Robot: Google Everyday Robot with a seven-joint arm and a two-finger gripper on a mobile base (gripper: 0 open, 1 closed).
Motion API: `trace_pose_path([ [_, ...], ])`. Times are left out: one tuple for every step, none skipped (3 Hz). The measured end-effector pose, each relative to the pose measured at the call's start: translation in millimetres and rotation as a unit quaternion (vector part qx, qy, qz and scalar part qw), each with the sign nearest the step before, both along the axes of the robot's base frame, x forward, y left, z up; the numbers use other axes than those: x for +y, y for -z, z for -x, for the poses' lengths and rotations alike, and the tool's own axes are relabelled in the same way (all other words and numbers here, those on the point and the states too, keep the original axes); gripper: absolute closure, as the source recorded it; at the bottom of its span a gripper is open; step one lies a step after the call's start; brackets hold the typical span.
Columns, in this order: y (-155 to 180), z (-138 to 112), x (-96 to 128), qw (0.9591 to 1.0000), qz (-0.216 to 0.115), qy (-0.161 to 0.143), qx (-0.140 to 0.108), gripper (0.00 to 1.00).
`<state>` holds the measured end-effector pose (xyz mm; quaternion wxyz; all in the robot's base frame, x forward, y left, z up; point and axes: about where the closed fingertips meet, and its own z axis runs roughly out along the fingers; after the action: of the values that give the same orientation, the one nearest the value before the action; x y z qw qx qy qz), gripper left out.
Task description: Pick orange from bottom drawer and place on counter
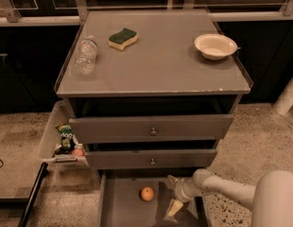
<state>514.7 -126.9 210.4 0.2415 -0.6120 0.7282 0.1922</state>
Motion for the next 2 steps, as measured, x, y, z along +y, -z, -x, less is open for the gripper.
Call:
trace_pose_path([
  [22.3,-9.9,11.3,0.9991,-0.016,0.007,-0.039,0.00],
  [39.4,-18.2,27.2,0.9960,-0.054,0.006,-0.071,0.00],
])
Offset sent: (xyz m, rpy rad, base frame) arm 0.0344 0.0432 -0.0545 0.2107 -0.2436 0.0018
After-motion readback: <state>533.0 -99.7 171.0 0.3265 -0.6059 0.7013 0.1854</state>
